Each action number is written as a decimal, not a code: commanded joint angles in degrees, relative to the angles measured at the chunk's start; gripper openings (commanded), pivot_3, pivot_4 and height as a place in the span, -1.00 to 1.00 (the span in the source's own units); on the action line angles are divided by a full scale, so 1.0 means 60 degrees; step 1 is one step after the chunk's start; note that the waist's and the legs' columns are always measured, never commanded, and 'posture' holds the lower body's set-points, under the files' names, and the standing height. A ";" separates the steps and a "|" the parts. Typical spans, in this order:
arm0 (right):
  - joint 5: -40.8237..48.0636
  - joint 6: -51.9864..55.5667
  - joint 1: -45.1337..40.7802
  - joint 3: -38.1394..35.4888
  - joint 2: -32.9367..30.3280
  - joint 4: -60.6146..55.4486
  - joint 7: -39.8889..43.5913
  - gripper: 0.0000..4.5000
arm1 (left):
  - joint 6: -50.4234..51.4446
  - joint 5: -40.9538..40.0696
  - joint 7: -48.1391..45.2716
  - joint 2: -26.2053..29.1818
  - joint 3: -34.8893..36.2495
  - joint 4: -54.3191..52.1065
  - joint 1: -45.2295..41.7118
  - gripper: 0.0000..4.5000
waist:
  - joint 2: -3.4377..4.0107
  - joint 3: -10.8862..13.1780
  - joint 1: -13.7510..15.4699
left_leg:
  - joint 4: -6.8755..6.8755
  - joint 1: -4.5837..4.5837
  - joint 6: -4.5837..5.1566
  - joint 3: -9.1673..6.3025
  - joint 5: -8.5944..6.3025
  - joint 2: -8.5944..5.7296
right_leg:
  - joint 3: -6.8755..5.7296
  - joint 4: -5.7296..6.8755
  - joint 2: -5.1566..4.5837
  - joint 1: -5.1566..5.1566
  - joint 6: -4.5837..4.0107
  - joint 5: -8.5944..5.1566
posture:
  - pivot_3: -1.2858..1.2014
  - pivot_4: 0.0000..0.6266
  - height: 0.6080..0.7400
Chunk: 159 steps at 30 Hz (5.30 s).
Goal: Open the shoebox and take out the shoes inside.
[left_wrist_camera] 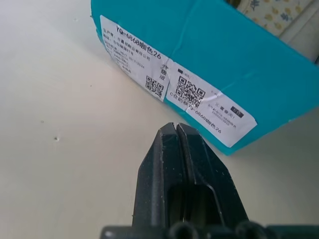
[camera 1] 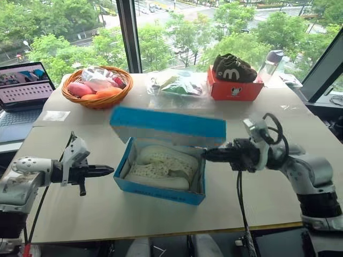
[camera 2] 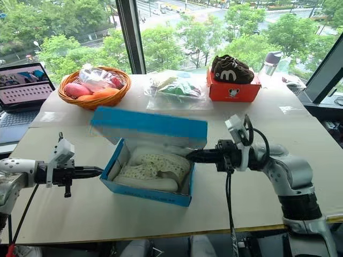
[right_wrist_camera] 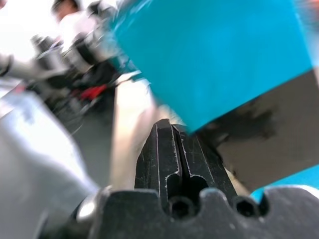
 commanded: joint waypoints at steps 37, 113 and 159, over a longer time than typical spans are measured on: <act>-0.4171 -0.3950 -0.2211 0.3293 -0.0351 -0.1006 0.1476 -1.00 | 0.1307 -0.1992 -0.1632 0.2573 0.1115 -0.1816 -0.1159 0.96 | 0.0018 0.0017 -0.0029 | 0.0004 -0.0089 0.0005 0.0002 -0.0003 -0.0006 | -0.0004 -0.0006 0.0006 -0.0070 -0.0019 0.0006 | 0.03 -0.52 1.00; -0.5649 -0.6696 -0.2684 0.3406 0.1711 0.0586 -0.0226 -0.98 | 0.1164 -0.1998 -0.1095 0.2692 0.1089 -0.2224 -0.1103 1.00 | 0.0023 0.0040 -0.0019 | 0.0007 -0.0028 -0.0009 0.0004 0.0004 0.0071 | 0.0001 0.0112 0.0097 -0.0082 -0.0099 -0.0032 | 0.03 -0.52 1.00; -0.4817 -0.6841 -0.4043 0.2141 0.1784 0.1808 -0.0122 -0.98 | 0.1038 -0.1780 -0.1177 0.2586 0.0518 -0.2053 -0.1418 1.00 | 0.0034 0.0076 -0.0232 | 0.0014 -0.0103 -0.0012 0.0023 0.0007 0.0132 | 0.0025 0.0162 0.0168 -0.0202 -0.0218 0.0015 | 0.03 -0.52 1.00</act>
